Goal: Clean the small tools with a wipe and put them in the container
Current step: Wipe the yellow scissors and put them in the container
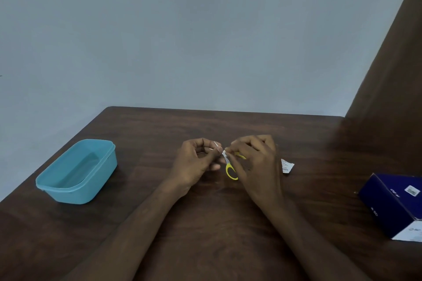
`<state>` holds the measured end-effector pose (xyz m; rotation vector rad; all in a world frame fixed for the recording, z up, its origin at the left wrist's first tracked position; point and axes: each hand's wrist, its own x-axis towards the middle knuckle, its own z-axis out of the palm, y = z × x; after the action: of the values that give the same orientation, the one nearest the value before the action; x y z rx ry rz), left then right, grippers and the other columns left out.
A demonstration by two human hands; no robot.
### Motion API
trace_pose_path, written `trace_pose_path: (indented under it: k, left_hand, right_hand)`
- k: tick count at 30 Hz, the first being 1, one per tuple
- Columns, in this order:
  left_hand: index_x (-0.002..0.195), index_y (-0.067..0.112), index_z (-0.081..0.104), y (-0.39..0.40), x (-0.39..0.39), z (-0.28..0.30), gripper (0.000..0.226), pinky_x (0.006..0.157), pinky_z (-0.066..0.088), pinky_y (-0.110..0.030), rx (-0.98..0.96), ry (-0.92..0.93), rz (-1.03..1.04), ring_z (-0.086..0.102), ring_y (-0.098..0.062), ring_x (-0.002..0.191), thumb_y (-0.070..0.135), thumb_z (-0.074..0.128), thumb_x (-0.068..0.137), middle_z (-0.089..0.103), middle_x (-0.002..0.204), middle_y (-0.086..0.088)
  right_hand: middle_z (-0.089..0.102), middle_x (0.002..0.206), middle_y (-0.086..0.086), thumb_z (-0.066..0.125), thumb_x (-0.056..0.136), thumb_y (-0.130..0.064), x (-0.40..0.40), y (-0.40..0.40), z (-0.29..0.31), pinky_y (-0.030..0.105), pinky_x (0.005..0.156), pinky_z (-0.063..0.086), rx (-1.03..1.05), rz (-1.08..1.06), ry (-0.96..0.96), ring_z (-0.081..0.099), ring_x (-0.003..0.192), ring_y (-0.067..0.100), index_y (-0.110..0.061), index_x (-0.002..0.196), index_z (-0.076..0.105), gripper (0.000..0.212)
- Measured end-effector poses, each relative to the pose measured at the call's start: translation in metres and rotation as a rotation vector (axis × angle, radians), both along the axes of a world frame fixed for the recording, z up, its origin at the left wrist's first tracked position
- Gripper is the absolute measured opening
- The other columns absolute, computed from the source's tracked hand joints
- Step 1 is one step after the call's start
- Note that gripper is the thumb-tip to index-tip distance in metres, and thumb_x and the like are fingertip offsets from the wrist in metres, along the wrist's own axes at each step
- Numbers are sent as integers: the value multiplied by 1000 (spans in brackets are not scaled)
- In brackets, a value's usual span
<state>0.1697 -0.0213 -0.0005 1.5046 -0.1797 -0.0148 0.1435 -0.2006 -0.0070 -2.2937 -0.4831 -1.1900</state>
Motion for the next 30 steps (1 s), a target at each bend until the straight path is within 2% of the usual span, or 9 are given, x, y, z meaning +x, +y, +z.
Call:
trace_pose_path:
  k: [4,7,10,13,18,22,26,30]
  left_hand:
    - [93,5,73,0,-1,1,8,60,60,-21,-22,-4,10,80,-22,83,8,76,99,79,85,-8]
    - [96,3,73,-1,-2,3,6,60,60,-21,-13,2,3,81,-24,84,7,76,99,79,86,-11]
    - [94,4,74,-1,-1,3,6,59,60,-21,-8,-3,26,79,-16,78,7,78,98,77,88,-11]
    - [92,4,74,-1,-1,3,8,60,60,-22,-18,-9,29,79,-19,79,8,78,98,79,85,-13]
    - [89,6,74,-1,-2,3,9,60,60,-22,-25,-13,33,80,-23,81,7,78,97,79,86,-13]
    - [90,5,74,-2,-3,4,9,61,61,-23,2,-23,31,80,-23,81,7,77,98,79,83,-14]
    - [91,5,74,-1,-4,4,8,61,62,-24,-11,-22,26,82,-31,87,7,77,98,81,91,-12]
    - [89,6,74,-1,-4,4,10,60,61,-24,-6,-26,42,81,-28,84,6,77,98,80,87,-12]
  right_hand:
    - [69,99,-16,75,76,-29,0,-3,0,42,77,47,57,-107,66,55,98,21,-30,80,72,5]
    - [67,109,-15,81,81,-29,-2,-3,2,44,84,48,125,-11,77,55,104,20,-32,83,76,6]
    - [63,120,-16,82,78,-33,-3,2,0,43,89,46,110,17,172,53,109,18,-35,80,76,7]
    - [61,116,-14,79,72,-32,-2,1,-1,45,86,48,135,-36,208,54,104,16,-31,72,70,9]
    - [58,122,-14,84,76,-33,-3,0,0,41,87,44,95,9,202,51,107,14,-35,80,75,10]
    - [58,115,-13,81,70,-31,-2,0,1,46,84,49,133,-40,214,54,101,15,-29,71,69,12]
    - [57,119,-11,82,81,-31,-3,-1,2,46,86,49,142,47,139,52,103,15,-33,84,76,7]
    - [58,116,-11,81,76,-32,-1,-2,1,46,81,49,144,-71,156,54,99,15,-32,76,70,11]
